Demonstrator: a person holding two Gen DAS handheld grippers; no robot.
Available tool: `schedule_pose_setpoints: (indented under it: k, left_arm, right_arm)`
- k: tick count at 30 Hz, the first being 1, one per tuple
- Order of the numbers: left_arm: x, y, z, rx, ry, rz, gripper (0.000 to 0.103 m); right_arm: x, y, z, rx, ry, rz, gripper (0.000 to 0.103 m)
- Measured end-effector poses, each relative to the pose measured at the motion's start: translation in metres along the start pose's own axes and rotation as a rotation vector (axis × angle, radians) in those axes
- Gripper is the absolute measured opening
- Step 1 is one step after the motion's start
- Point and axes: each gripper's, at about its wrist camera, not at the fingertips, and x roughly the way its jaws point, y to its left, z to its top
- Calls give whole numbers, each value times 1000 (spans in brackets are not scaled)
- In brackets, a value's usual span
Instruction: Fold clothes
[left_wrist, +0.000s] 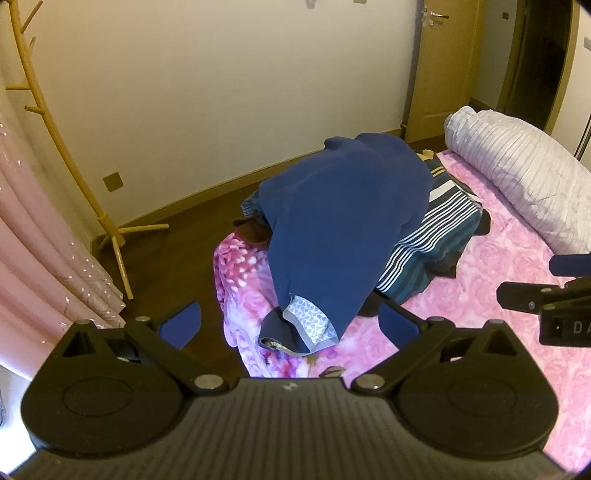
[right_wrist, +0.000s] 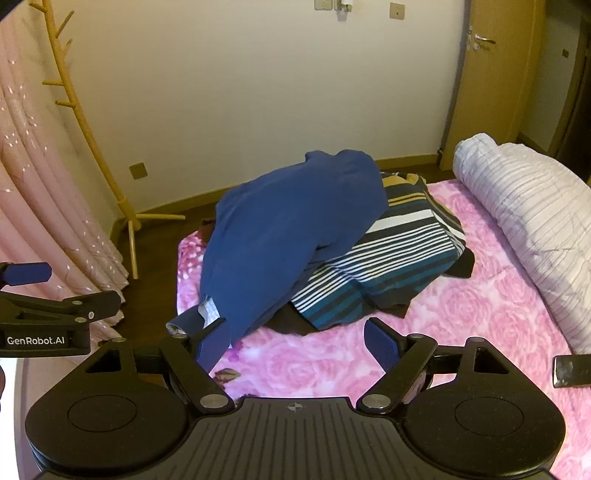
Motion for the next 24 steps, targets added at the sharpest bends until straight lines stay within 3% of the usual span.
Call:
schedule_pose_setpoints:
  k: [24]
  left_arm:
    - [0, 4, -3, 6, 18, -6, 101]
  right_arm:
    - [5, 6, -5, -14, 13, -5, 82]
